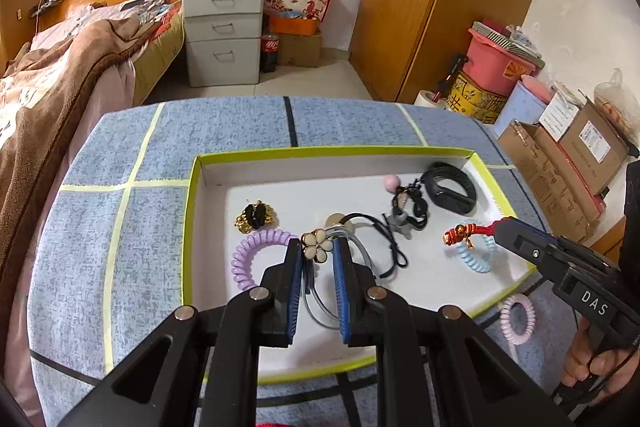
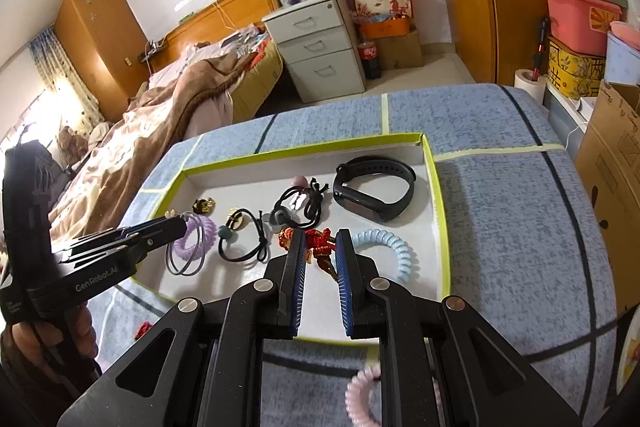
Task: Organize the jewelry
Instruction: 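Carry the flower clip in the left tool and tassel in the right tool into the lid, then open the left tool to drop the flower clip while the right tool releases the tassel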
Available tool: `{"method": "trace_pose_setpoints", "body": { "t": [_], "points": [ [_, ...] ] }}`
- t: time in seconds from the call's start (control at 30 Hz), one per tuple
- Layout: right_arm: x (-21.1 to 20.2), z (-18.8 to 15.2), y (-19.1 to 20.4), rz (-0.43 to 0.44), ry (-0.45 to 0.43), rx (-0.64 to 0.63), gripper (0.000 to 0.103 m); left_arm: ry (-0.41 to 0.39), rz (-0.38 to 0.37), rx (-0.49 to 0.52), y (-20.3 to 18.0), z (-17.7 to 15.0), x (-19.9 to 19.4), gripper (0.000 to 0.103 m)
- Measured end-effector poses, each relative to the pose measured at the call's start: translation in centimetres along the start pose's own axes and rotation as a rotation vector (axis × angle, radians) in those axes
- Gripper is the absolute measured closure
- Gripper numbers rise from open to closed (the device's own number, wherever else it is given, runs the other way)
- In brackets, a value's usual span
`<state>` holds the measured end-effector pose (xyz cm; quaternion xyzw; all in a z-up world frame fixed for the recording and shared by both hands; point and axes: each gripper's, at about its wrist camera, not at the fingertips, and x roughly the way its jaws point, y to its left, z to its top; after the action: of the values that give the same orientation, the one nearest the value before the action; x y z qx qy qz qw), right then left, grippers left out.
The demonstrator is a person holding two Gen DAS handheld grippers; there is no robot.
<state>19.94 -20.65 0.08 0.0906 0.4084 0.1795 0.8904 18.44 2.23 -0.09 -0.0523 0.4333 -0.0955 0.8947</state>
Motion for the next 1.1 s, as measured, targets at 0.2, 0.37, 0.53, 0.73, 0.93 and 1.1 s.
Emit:
{"method": "trace_pose_setpoints", "body": {
  "t": [0.2,0.37,0.53,0.73,0.93,1.1],
  "points": [
    [1.2,0.1,0.0,-0.024,0.025,-0.026,0.087,0.03,0.003,-0.01,0.4,-0.3,1.1,0.087],
    [1.7,-0.2,0.2,-0.031,0.041,-0.051,0.087,0.044,-0.003,-0.02,0.5,-0.8,1.7,0.087],
    [2.0,-0.3,0.2,-0.046,0.052,-0.065,0.087,0.054,-0.005,-0.029,0.6,-1.2,1.9,0.086],
    [2.1,-0.4,0.1,-0.066,0.055,-0.071,0.087,0.063,0.0,-0.036,0.7,-1.4,1.9,0.081],
    [2.0,-0.4,0.2,-0.084,0.049,-0.079,0.087,0.069,-0.007,-0.037,0.6,-1.6,1.9,0.075],
    [1.9,-0.6,0.5,-0.09,0.04,-0.084,0.074,0.067,-0.011,-0.027,0.5,-1.7,1.7,0.07]
  ]
}}
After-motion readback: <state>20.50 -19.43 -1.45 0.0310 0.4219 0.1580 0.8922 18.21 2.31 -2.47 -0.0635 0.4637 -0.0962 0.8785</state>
